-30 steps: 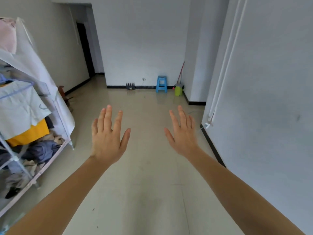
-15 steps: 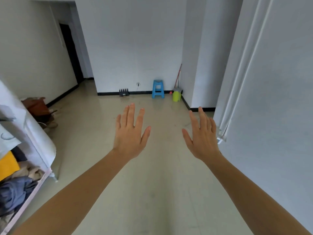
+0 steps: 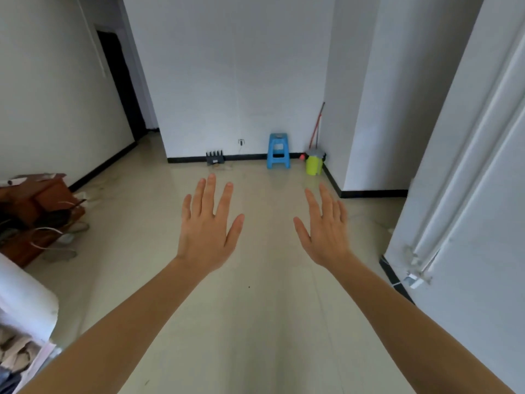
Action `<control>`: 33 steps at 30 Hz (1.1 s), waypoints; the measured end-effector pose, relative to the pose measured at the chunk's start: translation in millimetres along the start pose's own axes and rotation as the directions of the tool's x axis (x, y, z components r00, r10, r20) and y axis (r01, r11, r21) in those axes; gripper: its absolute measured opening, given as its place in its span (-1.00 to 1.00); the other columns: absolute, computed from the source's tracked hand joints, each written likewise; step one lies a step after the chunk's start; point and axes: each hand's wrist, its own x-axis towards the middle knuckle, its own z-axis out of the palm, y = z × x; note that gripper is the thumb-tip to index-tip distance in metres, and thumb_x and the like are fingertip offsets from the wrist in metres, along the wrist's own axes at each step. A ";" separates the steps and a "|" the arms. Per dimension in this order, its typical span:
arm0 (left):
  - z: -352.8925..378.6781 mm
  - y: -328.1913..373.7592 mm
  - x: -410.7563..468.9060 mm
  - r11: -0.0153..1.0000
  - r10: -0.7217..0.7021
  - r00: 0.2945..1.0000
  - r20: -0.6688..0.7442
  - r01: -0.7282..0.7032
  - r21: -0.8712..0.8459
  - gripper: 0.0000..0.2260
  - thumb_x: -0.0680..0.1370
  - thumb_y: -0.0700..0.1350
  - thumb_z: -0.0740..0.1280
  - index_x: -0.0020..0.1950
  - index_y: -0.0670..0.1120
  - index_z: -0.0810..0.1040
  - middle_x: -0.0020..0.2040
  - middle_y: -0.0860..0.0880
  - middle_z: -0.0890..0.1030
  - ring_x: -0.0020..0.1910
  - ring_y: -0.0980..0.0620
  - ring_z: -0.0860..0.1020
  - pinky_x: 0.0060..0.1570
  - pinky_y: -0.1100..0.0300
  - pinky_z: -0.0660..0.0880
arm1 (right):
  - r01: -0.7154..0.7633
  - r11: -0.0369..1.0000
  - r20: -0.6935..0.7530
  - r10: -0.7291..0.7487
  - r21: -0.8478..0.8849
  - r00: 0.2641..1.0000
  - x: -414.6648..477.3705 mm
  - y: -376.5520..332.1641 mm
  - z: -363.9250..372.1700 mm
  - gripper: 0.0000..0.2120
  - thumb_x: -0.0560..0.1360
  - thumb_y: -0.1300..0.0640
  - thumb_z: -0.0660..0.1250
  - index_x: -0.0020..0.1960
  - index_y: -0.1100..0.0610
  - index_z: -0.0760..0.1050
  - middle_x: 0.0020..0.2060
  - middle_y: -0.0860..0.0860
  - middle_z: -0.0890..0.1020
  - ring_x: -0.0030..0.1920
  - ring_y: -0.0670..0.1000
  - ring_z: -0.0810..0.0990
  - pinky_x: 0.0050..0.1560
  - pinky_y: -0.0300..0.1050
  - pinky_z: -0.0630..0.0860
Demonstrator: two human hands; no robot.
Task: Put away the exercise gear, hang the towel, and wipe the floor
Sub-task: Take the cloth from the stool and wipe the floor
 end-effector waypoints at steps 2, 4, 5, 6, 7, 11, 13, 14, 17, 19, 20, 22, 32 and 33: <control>41.2 -25.4 38.6 0.999 -0.029 1.000 -0.011 0.029 -0.013 -0.41 0.65 0.18 0.01 0.60 -0.12 0.14 0.59 -0.26 0.07 0.56 -0.28 0.08 0.46 -0.26 0.17 | 0.035 0.999 0.013 -0.035 -0.012 0.999 52.0 4.6 35.5 -0.35 0.65 -0.18 0.10 0.62 0.10 0.07 0.61 0.23 0.07 0.56 0.26 0.19 0.52 0.28 0.15; 87.2 -47.9 77.2 0.998 -0.053 0.998 -0.017 0.052 -0.029 -0.41 0.65 0.18 0.01 0.59 -0.12 0.14 0.59 -0.27 0.07 0.56 -0.28 0.08 0.45 -0.27 0.18 | 0.043 0.999 0.015 -0.043 -0.014 0.999 105.3 10.7 75.6 -0.35 0.65 -0.18 0.11 0.63 0.09 0.05 0.61 0.22 0.05 0.57 0.25 0.17 0.53 0.28 0.14; 111.0 -59.1 96.6 0.998 -0.061 0.998 -0.014 0.061 -0.034 -0.40 0.65 0.19 0.00 0.60 -0.12 0.13 0.59 -0.27 0.07 0.57 -0.28 0.07 0.46 -0.27 0.17 | 0.045 0.999 0.010 -0.045 -0.015 0.999 131.3 13.6 96.7 -0.35 0.65 -0.18 0.11 0.63 0.10 0.06 0.61 0.23 0.05 0.57 0.25 0.18 0.53 0.28 0.14; 135.2 -70.9 117.9 0.997 -0.066 0.998 -0.010 0.065 -0.035 -0.40 0.65 0.19 0.00 0.60 -0.12 0.12 0.59 -0.27 0.06 0.57 -0.28 0.06 0.46 -0.27 0.17 | 0.050 0.998 0.008 -0.050 -0.022 0.999 158.5 16.6 118.0 -0.35 0.65 -0.18 0.12 0.63 0.10 0.07 0.61 0.23 0.06 0.56 0.25 0.19 0.53 0.28 0.15; 159.0 -82.5 140.2 0.997 -0.068 0.998 -0.005 0.068 -0.036 -0.40 0.65 0.19 -0.01 0.60 -0.12 0.12 0.60 -0.27 0.05 0.57 -0.28 0.06 0.46 -0.27 0.17 | 0.057 0.998 0.012 -0.057 -0.032 0.998 185.9 19.6 138.8 -0.35 0.65 -0.18 0.13 0.62 0.10 0.08 0.61 0.23 0.07 0.55 0.25 0.20 0.52 0.28 0.16; 241.6 -125.0 248.5 0.998 -0.034 0.999 0.018 0.035 -0.050 -0.40 0.65 0.18 0.01 0.60 -0.14 0.14 0.59 -0.28 0.07 0.56 -0.29 0.08 0.42 -0.29 0.22 | 0.050 0.997 0.046 -0.048 -0.055 0.998 298.4 38.9 201.7 -0.35 0.65 -0.18 0.12 0.63 0.08 0.05 0.61 0.21 0.05 0.56 0.24 0.20 0.53 0.27 0.15; 277.6 -138.0 312.0 0.999 0.006 1.000 0.020 -0.005 -0.054 -0.40 0.66 0.19 0.01 0.60 -0.13 0.12 0.60 -0.27 0.05 0.57 -0.28 0.06 0.42 -0.29 0.22 | 0.037 0.997 0.030 -0.035 -0.065 0.999 352.4 56.5 222.8 -0.36 0.66 -0.18 0.10 0.63 0.09 0.05 0.61 0.21 0.05 0.56 0.24 0.19 0.53 0.27 0.15; 294.1 -140.6 343.7 0.998 0.019 1.000 0.021 -0.017 -0.066 -0.40 0.66 0.19 0.01 0.60 -0.12 0.12 0.60 -0.26 0.04 0.57 -0.27 0.06 0.43 -0.28 0.21 | 0.020 0.998 0.017 -0.019 -0.065 1.000 377.4 67.0 230.8 -0.36 0.65 -0.18 0.10 0.62 0.09 0.06 0.61 0.21 0.06 0.56 0.25 0.20 0.52 0.28 0.16; 349.5 -140.0 426.7 0.990 0.059 0.998 0.009 -0.057 -0.126 -0.41 0.66 0.18 0.03 0.60 -0.12 0.13 0.60 -0.25 0.03 0.57 -0.26 0.07 0.43 -0.27 0.21 | -0.035 0.998 -0.012 0.034 -0.058 0.999 442.9 105.2 257.7 -0.35 0.64 -0.21 0.04 0.63 0.07 0.04 0.61 0.21 0.06 0.56 0.25 0.20 0.53 0.28 0.15; 395.9 -139.2 473.5 0.985 0.097 0.995 0.006 -0.095 -0.142 -0.42 0.66 0.17 0.05 0.60 -0.12 0.14 0.60 -0.25 0.05 0.57 -0.26 0.07 0.43 -0.26 0.21 | -0.056 0.997 -0.031 0.054 -0.060 0.998 484.3 133.7 284.5 -0.35 0.64 -0.22 0.02 0.63 0.06 0.03 0.62 0.19 0.04 0.56 0.24 0.18 0.54 0.26 0.12; 421.6 -140.0 497.0 0.983 0.114 0.993 0.006 -0.112 -0.147 -0.42 0.66 0.17 0.05 0.60 -0.12 0.14 0.60 -0.25 0.05 0.57 -0.26 0.07 0.43 -0.26 0.21 | -0.063 0.996 -0.043 0.060 -0.060 0.997 506.8 148.6 301.3 -0.35 0.64 -0.22 0.01 0.64 0.07 0.03 0.62 0.19 0.03 0.56 0.24 0.18 0.54 0.25 0.12; 475.6 -143.3 545.3 0.980 0.132 0.991 0.009 -0.129 -0.148 -0.42 0.66 0.17 0.06 0.60 -0.11 0.14 0.60 -0.25 0.06 0.57 -0.25 0.06 0.43 -0.26 0.21 | -0.077 0.995 -0.058 0.074 -0.059 0.996 554.5 179.3 340.7 -0.35 0.65 -0.22 0.02 0.63 0.08 0.04 0.62 0.20 0.03 0.56 0.25 0.17 0.53 0.25 0.12; 678.7 -196.9 778.9 0.996 0.025 0.995 0.091 -0.018 -0.082 -0.39 0.66 0.19 0.01 0.62 -0.11 0.07 0.61 -0.25 -0.04 0.59 -0.25 -0.06 0.48 -0.25 0.14 | -0.172 0.985 0.095 0.171 -0.002 0.981 832.1 303.1 515.4 -0.32 0.63 -0.23 -0.02 0.62 0.13 0.07 0.60 0.25 0.08 0.51 0.32 0.25 0.45 0.33 0.26; 691.5 -207.2 802.8 0.997 0.021 0.997 0.080 -0.015 -0.082 -0.39 0.66 0.19 0.01 0.62 -0.11 0.07 0.61 -0.25 -0.03 0.59 -0.25 -0.06 0.49 -0.24 0.12 | -0.163 0.987 0.089 0.162 0.008 0.983 862.4 305.4 528.5 -0.33 0.64 -0.22 0.00 0.62 0.13 0.07 0.60 0.25 0.08 0.51 0.32 0.24 0.46 0.32 0.25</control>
